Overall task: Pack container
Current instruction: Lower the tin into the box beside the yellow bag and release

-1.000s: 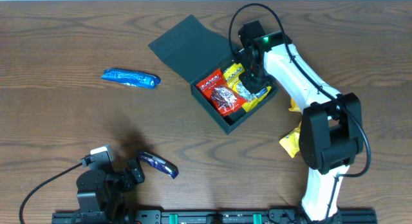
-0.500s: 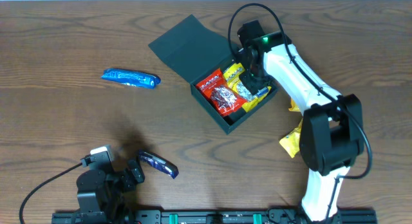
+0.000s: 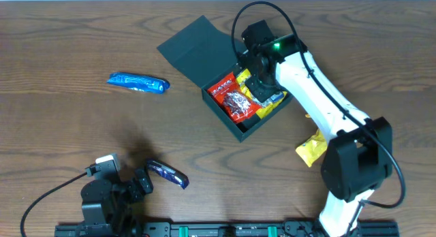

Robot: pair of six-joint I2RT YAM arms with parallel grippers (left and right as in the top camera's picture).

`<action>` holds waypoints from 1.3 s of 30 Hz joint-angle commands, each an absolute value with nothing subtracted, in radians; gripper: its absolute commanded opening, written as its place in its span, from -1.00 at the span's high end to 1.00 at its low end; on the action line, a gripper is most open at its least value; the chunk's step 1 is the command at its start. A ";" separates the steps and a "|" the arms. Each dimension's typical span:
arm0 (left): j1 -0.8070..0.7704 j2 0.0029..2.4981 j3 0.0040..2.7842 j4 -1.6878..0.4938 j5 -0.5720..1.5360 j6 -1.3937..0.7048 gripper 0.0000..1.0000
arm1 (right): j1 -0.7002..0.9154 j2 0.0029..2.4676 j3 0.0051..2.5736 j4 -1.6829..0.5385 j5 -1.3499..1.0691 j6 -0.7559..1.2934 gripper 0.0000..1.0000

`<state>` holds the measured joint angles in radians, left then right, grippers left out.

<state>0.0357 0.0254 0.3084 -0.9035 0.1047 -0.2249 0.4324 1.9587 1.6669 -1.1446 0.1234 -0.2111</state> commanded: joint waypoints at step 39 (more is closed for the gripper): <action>0.039 0.024 0.293 -0.964 0.102 -0.217 -0.91 | 0.334 2.067 1.587 -1.042 0.109 -0.196 0.97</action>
